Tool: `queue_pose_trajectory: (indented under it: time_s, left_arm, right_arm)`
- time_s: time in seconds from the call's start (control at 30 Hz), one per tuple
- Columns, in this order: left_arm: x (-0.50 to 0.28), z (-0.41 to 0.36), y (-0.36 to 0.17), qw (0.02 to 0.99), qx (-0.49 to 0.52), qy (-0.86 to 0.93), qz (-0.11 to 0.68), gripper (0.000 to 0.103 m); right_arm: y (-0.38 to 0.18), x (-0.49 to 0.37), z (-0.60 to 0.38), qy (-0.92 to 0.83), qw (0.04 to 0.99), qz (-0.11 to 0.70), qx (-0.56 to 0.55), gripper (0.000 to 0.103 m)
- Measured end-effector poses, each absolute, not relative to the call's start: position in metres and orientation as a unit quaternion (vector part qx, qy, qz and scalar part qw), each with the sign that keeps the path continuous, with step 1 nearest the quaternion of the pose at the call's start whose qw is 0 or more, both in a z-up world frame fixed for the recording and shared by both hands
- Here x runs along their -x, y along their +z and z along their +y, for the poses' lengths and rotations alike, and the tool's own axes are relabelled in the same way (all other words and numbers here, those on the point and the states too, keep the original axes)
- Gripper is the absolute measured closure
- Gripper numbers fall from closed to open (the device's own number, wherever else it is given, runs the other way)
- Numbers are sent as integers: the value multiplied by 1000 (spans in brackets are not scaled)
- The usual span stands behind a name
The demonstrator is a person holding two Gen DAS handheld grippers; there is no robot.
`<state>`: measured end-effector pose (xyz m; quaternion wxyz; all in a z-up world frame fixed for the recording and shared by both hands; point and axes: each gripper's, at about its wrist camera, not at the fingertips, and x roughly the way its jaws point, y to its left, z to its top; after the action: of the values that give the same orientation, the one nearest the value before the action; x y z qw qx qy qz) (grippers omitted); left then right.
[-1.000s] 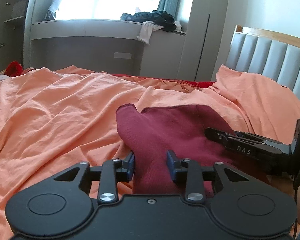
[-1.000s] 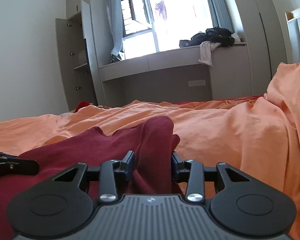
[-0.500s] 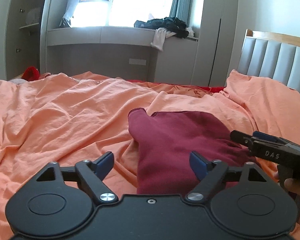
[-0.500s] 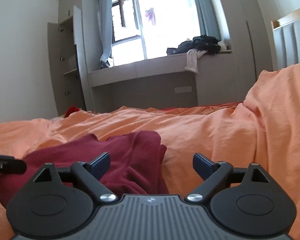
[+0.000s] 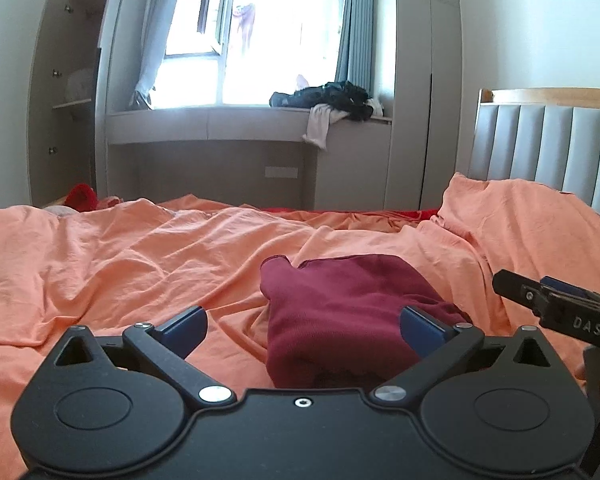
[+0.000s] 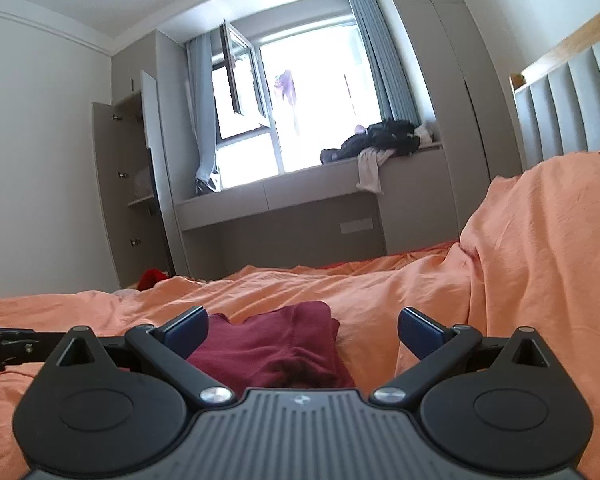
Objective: Fold small clothes
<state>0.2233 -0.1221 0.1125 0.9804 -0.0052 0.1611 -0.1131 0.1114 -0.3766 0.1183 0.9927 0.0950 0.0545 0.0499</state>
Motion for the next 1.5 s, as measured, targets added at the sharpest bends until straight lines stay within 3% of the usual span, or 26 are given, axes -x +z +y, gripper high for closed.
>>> queue_pose_trajectory:
  time_s: [0.43,1.03,1.5]
  left_arm:
    - [-151,-100,97,990,-7,-81,111,1]
    - [-146,-81,39,984,-8,-99,145,1]
    - [-155,-77,28,981,-8,-78,177,1]
  right_arm:
    - [108,-33,-356,33,998,10,-57,0]
    - [63,-11,-346,4,995,82,-61,0]
    - [51,-26,-339,20,992,116,-52,0]
